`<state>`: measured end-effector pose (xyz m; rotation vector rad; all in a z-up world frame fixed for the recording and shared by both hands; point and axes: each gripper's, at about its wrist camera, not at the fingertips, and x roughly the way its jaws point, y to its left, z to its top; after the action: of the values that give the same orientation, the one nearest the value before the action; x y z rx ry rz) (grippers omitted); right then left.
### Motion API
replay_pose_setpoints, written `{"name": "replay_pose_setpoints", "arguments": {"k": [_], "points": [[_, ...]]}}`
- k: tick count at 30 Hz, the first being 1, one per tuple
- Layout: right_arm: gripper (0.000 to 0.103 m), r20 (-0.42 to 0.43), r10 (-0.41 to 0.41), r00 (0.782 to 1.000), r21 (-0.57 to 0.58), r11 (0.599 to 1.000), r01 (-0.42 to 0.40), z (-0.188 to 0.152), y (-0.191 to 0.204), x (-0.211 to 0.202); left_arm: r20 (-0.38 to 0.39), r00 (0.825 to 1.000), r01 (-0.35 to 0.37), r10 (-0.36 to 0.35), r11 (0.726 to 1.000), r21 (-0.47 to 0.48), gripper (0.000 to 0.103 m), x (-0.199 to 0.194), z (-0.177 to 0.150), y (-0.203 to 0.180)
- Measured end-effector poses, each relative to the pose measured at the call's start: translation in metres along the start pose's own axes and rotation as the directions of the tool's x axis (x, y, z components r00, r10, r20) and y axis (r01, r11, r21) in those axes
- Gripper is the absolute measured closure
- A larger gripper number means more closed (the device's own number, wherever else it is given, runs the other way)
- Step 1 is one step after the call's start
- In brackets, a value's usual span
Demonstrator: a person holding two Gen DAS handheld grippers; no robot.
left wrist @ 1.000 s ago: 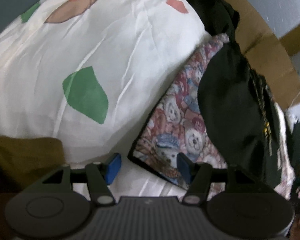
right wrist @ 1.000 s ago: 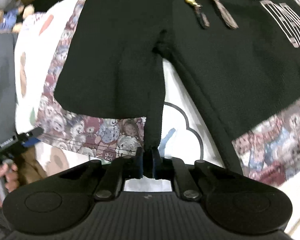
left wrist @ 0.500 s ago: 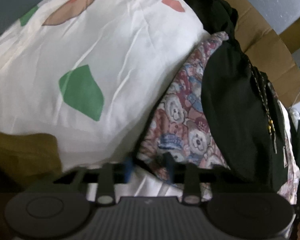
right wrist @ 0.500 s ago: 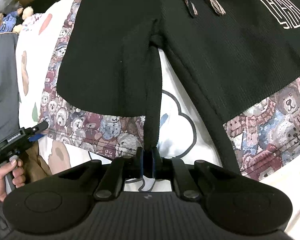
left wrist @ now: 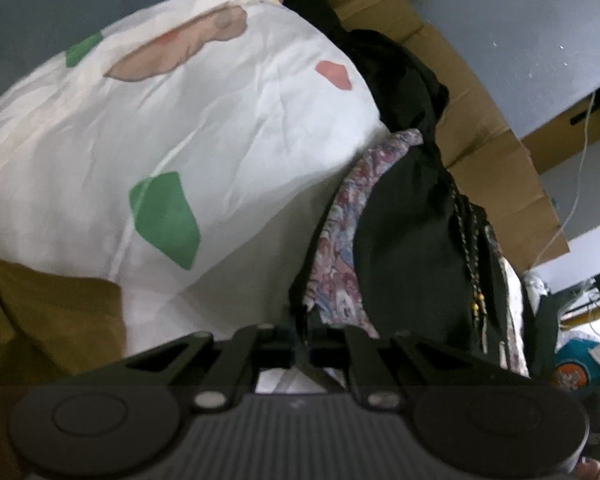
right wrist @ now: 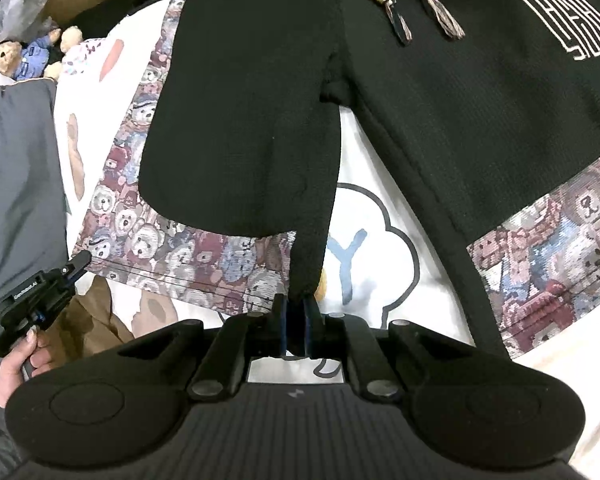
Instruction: Fold clothes
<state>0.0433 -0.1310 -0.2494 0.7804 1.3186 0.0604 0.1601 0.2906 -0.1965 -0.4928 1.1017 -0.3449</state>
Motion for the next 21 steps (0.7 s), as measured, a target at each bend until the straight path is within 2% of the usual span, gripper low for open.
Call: {"name": "replay_pose_setpoints", "arguments": {"k": [4, 11, 15, 17, 21], "points": [[0.095, -0.007, 0.02, 1.0, 0.034, 0.999, -0.02, 0.0, -0.008, 0.002, 0.0, 1.0, -0.001, 0.001, 1.0, 0.001, 0.099, -0.002, 0.002, -0.002], [0.098, -0.053, -0.037, 0.998, 0.025, 0.999, 0.039, -0.005, -0.022, 0.011, -0.077, 0.99, -0.118, 0.12, 0.992, 0.033, 0.098, 0.033, -0.01, 0.008], [0.098, -0.073, -0.058, 0.996, 0.013, 0.998, 0.059, -0.012, -0.028, 0.021, -0.079, 0.986, -0.143, 0.145, 0.989, 0.023, 0.091, 0.037, -0.008, 0.008], [0.098, -0.078, -0.06, 0.995, 0.013, 0.998, 0.061, -0.013, -0.03, 0.022, -0.066, 0.987, -0.148, 0.148, 0.989, -0.001, 0.085, 0.033, -0.005, 0.006], [0.096, -0.091, -0.042, 0.995, 0.049, 0.998, 0.047, -0.011, -0.031, 0.019, -0.012, 0.986, -0.164, 0.164, 0.986, 0.007, 0.046, 0.023, 0.004, -0.006]]}}
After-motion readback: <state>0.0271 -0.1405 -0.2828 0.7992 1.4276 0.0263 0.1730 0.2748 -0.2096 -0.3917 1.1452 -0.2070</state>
